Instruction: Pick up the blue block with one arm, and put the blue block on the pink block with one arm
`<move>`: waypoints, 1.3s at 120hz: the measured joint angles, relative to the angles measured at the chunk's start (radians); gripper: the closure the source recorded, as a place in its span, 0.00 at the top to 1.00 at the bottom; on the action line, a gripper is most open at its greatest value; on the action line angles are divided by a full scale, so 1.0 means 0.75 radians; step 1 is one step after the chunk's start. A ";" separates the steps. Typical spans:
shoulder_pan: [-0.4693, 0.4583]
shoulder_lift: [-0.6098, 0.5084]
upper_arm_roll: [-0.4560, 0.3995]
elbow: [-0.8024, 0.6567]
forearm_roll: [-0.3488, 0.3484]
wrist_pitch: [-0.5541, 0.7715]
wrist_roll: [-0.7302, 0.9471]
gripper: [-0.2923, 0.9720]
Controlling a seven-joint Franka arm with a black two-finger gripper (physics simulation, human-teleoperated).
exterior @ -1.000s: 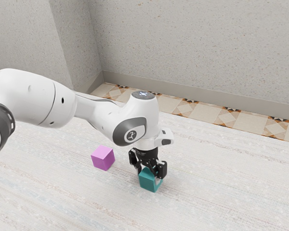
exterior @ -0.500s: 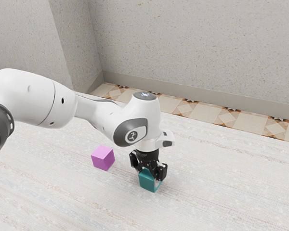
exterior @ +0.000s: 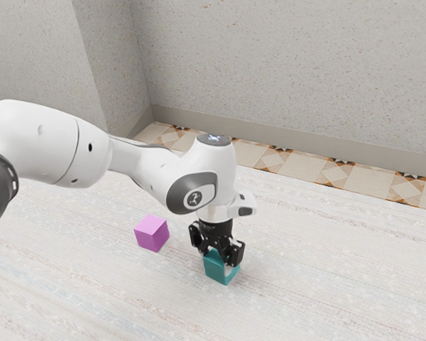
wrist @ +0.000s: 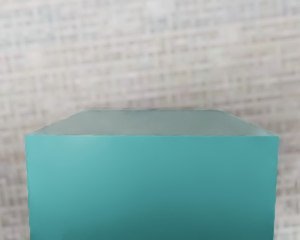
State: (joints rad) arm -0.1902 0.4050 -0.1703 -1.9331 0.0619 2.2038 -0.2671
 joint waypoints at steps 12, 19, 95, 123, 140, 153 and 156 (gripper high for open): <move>0.000 0.004 -0.001 0.000 0.000 -0.001 -0.001 0.56; 0.000 0.005 -0.002 0.002 -0.001 0.001 -0.002 0.56; 0.000 0.011 -0.004 0.011 0.000 0.019 -0.006 0.56; 0.001 -0.025 -0.004 0.011 0.000 0.017 -0.006 0.55; 0.022 -0.081 -0.004 0.002 0.001 0.008 -0.006 0.55; 0.037 -0.128 -0.004 -0.005 0.002 -0.006 -0.005 0.55; 0.038 -0.138 -0.004 -0.007 0.003 -0.011 -0.005 0.55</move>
State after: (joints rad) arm -0.1619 0.3019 -0.1733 -1.9384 0.0638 2.1958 -0.2711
